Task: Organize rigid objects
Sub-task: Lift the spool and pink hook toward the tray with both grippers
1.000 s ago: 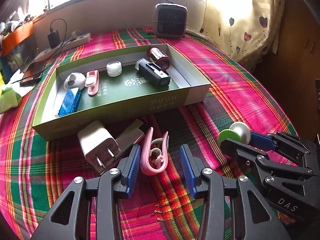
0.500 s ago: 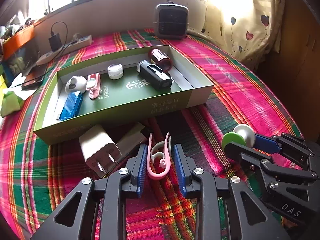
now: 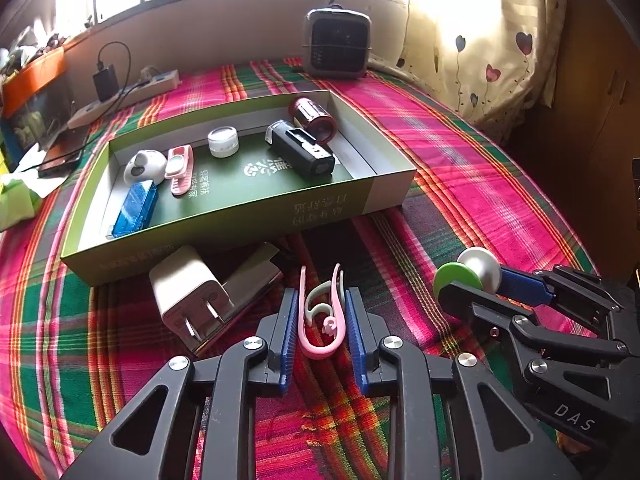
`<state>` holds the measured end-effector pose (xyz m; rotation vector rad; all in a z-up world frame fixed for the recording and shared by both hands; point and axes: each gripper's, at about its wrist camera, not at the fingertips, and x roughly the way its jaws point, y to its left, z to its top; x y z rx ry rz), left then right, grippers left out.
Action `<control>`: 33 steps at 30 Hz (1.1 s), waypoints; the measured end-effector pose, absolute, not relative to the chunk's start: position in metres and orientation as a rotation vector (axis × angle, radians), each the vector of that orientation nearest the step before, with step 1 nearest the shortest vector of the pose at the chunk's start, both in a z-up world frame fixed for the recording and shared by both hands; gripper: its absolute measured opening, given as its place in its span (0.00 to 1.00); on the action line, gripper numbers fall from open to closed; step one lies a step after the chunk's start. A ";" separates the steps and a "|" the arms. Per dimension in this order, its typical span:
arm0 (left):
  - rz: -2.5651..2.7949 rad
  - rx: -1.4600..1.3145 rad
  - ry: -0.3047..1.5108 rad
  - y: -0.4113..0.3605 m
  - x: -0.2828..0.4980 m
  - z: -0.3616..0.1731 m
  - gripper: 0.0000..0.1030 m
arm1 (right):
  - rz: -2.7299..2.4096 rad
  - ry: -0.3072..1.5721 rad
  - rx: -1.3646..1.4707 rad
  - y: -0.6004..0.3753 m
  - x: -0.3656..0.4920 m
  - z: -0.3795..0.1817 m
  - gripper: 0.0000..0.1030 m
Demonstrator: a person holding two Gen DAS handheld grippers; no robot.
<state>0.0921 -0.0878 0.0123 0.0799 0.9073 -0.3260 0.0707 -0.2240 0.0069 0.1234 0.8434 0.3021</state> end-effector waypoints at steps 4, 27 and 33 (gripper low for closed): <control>-0.335 0.074 0.903 -0.087 0.090 0.014 0.22 | 0.291 0.843 0.120 -0.226 0.070 0.007 0.33; -0.345 0.024 0.815 -0.067 0.080 0.052 0.22 | 0.290 0.786 0.083 -0.217 0.066 0.033 0.33; -0.328 0.004 0.796 -0.056 0.084 0.063 0.22 | 0.298 0.771 0.075 -0.213 0.069 0.040 0.33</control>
